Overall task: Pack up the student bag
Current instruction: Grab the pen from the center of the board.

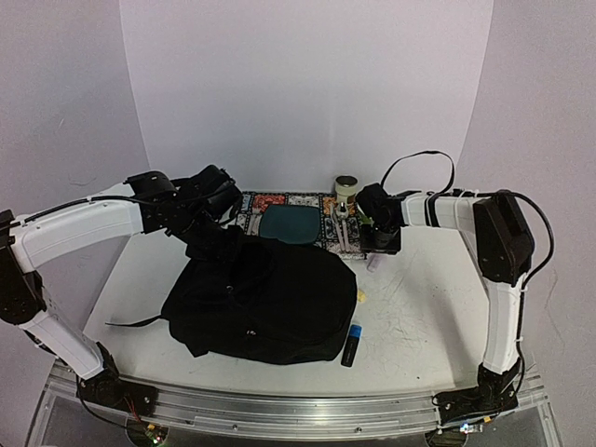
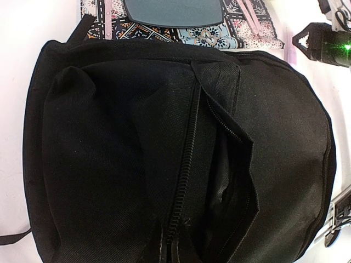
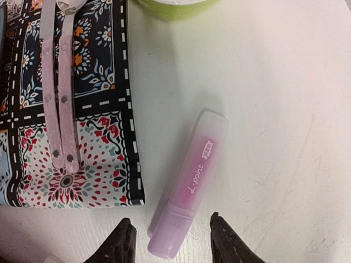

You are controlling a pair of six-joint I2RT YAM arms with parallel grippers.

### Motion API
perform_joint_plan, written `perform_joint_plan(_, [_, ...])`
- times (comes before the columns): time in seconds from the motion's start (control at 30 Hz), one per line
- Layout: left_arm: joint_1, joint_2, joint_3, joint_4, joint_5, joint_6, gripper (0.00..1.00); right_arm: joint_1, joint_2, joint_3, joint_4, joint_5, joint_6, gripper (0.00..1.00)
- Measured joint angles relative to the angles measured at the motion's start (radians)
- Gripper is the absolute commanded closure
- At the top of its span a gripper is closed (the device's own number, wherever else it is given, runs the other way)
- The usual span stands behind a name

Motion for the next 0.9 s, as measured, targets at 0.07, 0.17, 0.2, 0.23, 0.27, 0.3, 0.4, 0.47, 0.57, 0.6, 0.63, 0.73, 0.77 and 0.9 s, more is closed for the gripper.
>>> perform_joint_plan(0.07, [0.0,-0.001,-0.003,0.0,0.003,0.0,1.0,-0.005,0.015,0.009,0.0,0.001,0.004,0.55])
perform_joint_plan(0.17, [0.0,-0.001,-0.003,0.001,0.006,-0.001,1.0,-0.017,0.049,0.022,-0.001,0.0,0.008,0.55])
perform_joint_plan(0.2, [0.0,-0.001,-0.003,0.001,0.006,0.0,1.0,-0.02,0.061,0.025,0.0,-0.001,0.009,0.56])
perform_joint_plan(0.23, [0.0,-0.001,-0.003,0.001,0.006,0.0,1.0,-0.025,0.074,0.028,-0.001,-0.002,0.01,0.56])
perform_joint_plan(0.27, [0.0,-0.001,-0.003,0.001,0.007,0.0,1.0,-0.028,0.086,0.03,-0.001,-0.004,0.011,0.57])
perform_joint_plan(0.3, [0.0,-0.001,-0.003,0.001,0.007,0.0,1.0,-0.031,0.097,0.03,-0.003,-0.007,0.012,0.57])
perform_joint_plan(0.4, [0.0,-0.001,-0.003,0.001,0.007,0.0,1.0,-0.039,0.114,0.031,-0.003,-0.016,0.018,0.59])
perform_joint_plan(0.47, [0.0,-0.001,-0.003,0.001,0.008,0.0,1.0,-0.044,0.114,0.03,-0.002,-0.018,0.021,0.62])
perform_joint_plan(0.57, [0.0,-0.001,-0.003,0.001,0.009,0.001,1.0,-0.051,0.113,0.02,0.012,-0.03,0.029,0.7])
perform_joint_plan(0.6, [0.0,-0.001,-0.003,0.001,0.009,0.001,1.0,-0.052,0.11,0.012,0.023,-0.035,0.03,0.72])
perform_joint_plan(0.63, [0.0,-0.001,-0.003,0.001,0.009,0.001,1.0,-0.052,0.105,0.001,0.035,-0.041,0.031,0.75])
perform_joint_plan(0.73, [0.0,-0.001,-0.003,0.001,0.009,0.001,1.0,-0.056,0.082,-0.041,0.075,-0.053,0.027,0.85])
perform_joint_plan(0.77, [0.0,-0.001,-0.003,0.001,0.009,0.001,1.0,-0.057,0.072,-0.055,0.083,-0.056,0.024,0.88])
perform_joint_plan(0.9, [0.0,-0.001,-0.003,0.001,0.009,0.002,1.0,-0.067,0.012,-0.126,0.065,-0.067,0.009,0.96])
